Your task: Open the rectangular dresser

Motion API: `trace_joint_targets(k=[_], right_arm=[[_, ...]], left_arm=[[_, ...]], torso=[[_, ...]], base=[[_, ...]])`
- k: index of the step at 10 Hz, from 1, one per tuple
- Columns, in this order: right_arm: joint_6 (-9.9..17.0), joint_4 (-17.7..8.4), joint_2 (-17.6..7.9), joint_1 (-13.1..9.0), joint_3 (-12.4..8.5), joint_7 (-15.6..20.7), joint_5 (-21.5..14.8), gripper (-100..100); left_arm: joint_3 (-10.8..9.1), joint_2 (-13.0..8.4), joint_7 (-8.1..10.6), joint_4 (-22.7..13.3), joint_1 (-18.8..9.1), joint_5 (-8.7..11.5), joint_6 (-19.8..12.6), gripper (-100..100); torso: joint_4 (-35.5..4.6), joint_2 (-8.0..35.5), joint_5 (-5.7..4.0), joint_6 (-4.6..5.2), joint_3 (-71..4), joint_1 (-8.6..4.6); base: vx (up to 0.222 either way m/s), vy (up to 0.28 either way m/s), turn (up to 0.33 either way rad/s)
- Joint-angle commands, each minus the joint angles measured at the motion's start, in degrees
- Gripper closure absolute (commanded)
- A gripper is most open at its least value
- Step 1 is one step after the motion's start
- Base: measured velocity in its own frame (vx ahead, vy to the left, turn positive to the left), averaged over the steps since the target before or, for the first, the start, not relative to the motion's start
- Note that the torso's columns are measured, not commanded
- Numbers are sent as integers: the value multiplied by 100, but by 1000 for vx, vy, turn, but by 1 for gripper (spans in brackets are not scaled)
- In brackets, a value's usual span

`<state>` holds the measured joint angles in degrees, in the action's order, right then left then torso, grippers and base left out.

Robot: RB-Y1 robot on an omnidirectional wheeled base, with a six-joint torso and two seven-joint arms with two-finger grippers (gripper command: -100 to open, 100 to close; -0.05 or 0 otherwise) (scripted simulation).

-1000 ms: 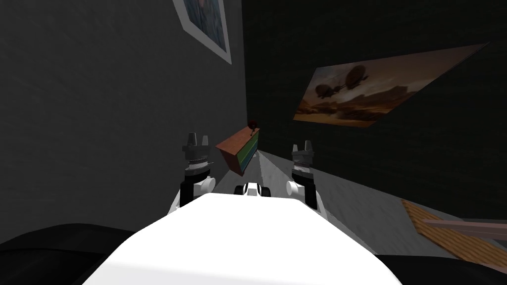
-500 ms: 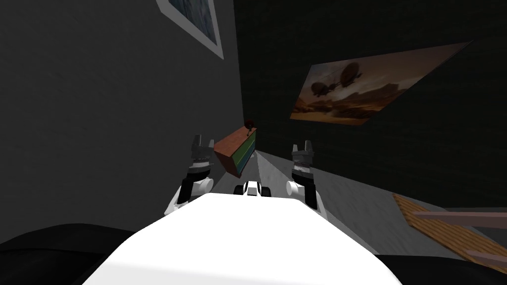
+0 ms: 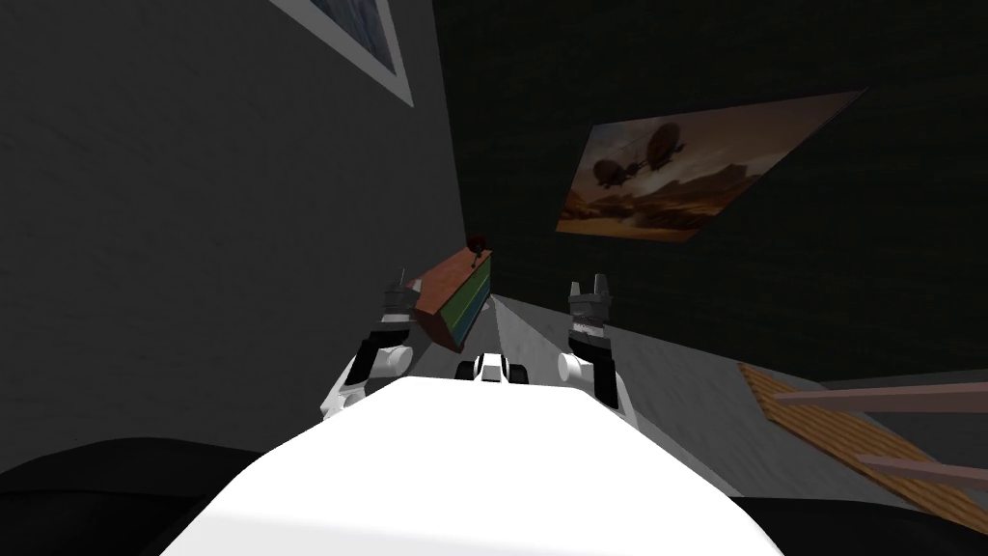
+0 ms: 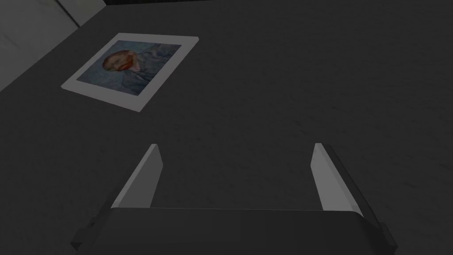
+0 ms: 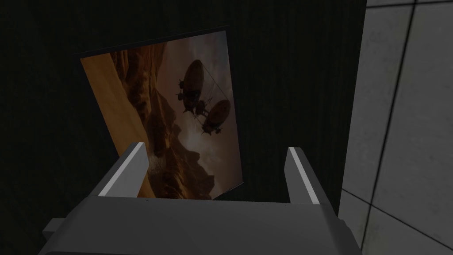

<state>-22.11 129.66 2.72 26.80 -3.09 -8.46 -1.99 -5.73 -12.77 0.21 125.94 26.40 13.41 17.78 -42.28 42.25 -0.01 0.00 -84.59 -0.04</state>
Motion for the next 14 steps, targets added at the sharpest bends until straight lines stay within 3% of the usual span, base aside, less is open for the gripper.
trace_joint_targets(k=[1, 2, 3, 7, 8, 11, 12, 14], right_arm=[[0, 0, 0, 0, 0, 0, 0, 0], [0, 0, 0, 0, 0, 0, 0, 0], [0, 0, 0, 0, 0, 0, 0, 0], [0, 0, 0, 0, 0, 0, 0, 0], [0, 0, 0, 1, 0, 0, 0, 0], [0, 0, 0, 0, 0, 0, 0, 0], [0, 0, 0, 0, 0, 0, 0, 0], [0, 0, 0, 0, -1, 0, 0, 0]], left_arm=[[-67, -217, -129, -223, 31, 347, -434, -100], [-98, -301, -183, -326, 15, 486, -575, -100], [-98, -301, -183, -326, 15, 486, -631, -100], [-229, -672, -410, -785, -56, 1068, -1343, -100], [-229, -672, -410, -785, -56, 1068, -1415, -100], [-331, -1007, -588, -1188, -121, 1520, -1982, -100], [-331, -1007, -588, -1188, -121, 1520, -2038, -100], [-398, -1247, -709, -1481, -169, 1825, -2400, -100]], torso=[[1, -4, 1, 0, -2, 5], [1, -1, 2, 1, -1, 3], [0, 2, 2, 1, 1, 6], [2, -8, -1, 0, -5, -2], [3, -11, 0, 1, -7, -2], [-2, 6, 2, 1, 4, 4], [0, 0, 0, 0, 0, 1], [-2, 7, 2, 2, 5, 6]], base=[[115, -61, -112], [115, -55, -133], [73, -37, -45], [99, -61, -121], [93, -43, -48], [101, -41, -123], [87, -36, -47], [94, -35, -119]])
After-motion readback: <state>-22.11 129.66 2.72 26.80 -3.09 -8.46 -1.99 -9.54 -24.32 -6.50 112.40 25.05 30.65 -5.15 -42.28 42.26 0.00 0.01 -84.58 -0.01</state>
